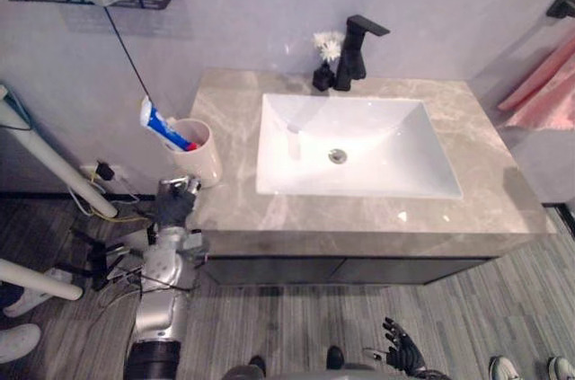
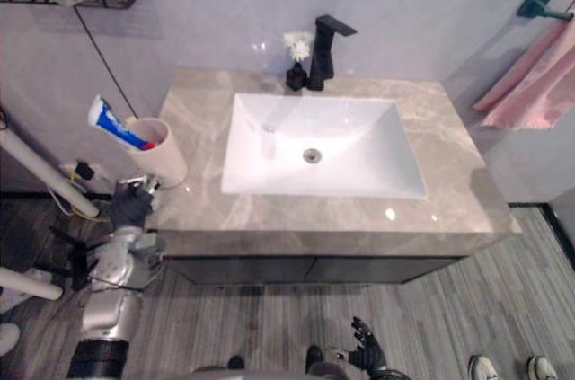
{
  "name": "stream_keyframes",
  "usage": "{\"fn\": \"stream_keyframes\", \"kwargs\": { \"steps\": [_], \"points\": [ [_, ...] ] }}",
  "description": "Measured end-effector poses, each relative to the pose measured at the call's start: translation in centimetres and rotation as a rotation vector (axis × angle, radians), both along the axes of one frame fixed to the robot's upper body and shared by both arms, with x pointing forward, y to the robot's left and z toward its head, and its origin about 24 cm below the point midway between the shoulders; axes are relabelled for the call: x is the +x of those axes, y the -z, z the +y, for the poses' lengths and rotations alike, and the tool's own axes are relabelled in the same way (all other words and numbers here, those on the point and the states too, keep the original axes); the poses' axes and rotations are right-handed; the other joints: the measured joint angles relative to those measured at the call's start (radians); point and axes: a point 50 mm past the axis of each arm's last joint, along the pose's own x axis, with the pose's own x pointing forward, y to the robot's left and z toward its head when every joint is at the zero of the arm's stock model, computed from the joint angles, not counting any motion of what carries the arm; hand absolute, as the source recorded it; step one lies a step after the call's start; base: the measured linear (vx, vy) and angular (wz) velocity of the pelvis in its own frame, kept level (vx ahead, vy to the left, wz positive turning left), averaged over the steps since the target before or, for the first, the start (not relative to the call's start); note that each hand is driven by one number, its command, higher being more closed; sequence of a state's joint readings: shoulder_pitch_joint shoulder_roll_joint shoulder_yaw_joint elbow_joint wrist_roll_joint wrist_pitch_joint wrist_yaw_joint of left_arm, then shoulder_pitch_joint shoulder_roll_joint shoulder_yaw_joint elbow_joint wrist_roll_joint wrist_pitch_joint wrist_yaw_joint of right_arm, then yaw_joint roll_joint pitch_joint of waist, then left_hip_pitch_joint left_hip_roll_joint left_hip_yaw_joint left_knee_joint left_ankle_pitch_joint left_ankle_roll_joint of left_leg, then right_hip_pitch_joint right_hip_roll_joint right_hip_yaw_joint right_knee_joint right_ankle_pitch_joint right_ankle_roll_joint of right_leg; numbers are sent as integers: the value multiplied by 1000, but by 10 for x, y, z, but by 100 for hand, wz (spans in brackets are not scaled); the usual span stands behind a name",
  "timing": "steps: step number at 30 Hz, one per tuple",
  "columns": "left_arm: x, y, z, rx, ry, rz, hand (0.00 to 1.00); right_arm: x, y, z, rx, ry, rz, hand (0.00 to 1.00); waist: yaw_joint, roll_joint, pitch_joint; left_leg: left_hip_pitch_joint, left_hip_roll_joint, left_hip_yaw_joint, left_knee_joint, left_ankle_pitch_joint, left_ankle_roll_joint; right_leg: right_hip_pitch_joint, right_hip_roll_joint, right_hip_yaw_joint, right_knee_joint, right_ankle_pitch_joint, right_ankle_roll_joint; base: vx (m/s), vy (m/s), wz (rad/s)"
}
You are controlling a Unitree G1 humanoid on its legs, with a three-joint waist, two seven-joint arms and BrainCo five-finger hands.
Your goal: Organize washtable
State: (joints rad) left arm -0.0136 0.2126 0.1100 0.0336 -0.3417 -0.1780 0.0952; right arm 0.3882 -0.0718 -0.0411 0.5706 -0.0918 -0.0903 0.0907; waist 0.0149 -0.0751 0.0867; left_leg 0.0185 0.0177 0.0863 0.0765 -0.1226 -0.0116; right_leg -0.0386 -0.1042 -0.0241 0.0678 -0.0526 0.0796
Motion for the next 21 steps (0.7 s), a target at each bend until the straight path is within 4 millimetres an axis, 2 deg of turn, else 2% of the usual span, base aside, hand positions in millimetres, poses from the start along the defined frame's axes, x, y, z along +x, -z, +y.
{"fn": "stream_keyframes", "kwargs": {
  "steps": [5,9,17,21],
  "points": [
    [10,-1,-6,11,31,3,100,0,1,0,0,1,3,0,0,0,0,-6,-4,3,-2,1,1,1,1,1,-22,14,-1,0,6,-2],
    [14,-4,-1,34,24,5,100,3,0,0,0,-1,-5,0,-2,1,0,-9,-4,8,-2,2,1,2,5,4,-35,24,-5,-14,8,-5],
    [22,-6,9,71,3,23,100,-3,4,-4,-11,1,29,0,-3,6,4,-19,-4,12,-10,15,0,-16,6,12,-36,36,-6,-47,-1,-2],
    [28,-10,10,77,3,12,100,3,3,-4,-10,-4,13,0,-4,9,10,-25,-5,11,-40,41,-1,-32,7,14,-43,49,-7,-56,-8,-1]
  ]
}}
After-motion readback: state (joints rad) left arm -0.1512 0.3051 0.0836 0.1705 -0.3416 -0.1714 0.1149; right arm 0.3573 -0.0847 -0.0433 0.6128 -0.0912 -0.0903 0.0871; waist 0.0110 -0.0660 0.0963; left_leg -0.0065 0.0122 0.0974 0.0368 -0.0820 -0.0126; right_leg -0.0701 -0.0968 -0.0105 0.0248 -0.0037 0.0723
